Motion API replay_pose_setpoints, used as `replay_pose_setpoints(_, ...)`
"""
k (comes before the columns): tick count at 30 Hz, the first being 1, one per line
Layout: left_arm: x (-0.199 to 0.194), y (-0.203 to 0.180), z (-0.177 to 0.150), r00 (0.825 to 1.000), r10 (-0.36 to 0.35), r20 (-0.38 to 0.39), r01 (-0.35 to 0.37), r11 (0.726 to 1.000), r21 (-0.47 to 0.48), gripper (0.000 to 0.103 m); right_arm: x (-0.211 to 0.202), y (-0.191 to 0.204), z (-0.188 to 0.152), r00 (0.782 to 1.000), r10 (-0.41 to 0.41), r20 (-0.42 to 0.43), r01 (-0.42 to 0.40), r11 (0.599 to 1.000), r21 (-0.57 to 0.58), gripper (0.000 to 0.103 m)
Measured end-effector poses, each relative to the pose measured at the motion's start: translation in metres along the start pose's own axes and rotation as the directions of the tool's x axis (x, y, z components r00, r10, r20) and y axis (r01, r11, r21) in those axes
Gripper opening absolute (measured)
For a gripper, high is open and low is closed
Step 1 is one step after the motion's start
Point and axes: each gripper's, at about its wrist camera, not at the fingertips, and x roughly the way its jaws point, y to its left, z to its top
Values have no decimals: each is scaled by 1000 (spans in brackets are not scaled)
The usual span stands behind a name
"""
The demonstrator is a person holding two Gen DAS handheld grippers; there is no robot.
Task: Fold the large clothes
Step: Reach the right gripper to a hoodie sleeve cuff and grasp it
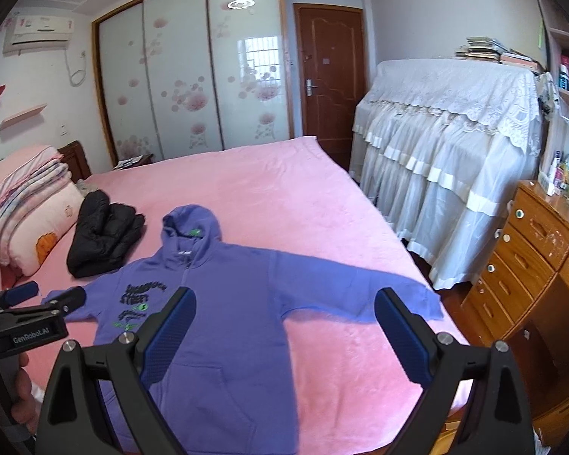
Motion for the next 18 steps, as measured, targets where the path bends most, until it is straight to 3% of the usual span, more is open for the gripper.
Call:
replay_pose_setpoints(5, 29, -31, 27, 999, -33, 5, 33, 999, 25, 102, 14, -47, 14, 999, -45, 9, 44, 995, 88, 96)
replay_pose_setpoints(11, 98, -79, 43, 995, -84, -44, 87, 994, 65, 102, 51, -116, 22, 992, -119, -31, 123, 972, 200, 96)
replay_pose_setpoints(18, 183, -147, 32, 989, -103, -107, 116, 985, 128, 102, 113, -196, 10, 977, -167, -131, 201, 926, 321, 96)
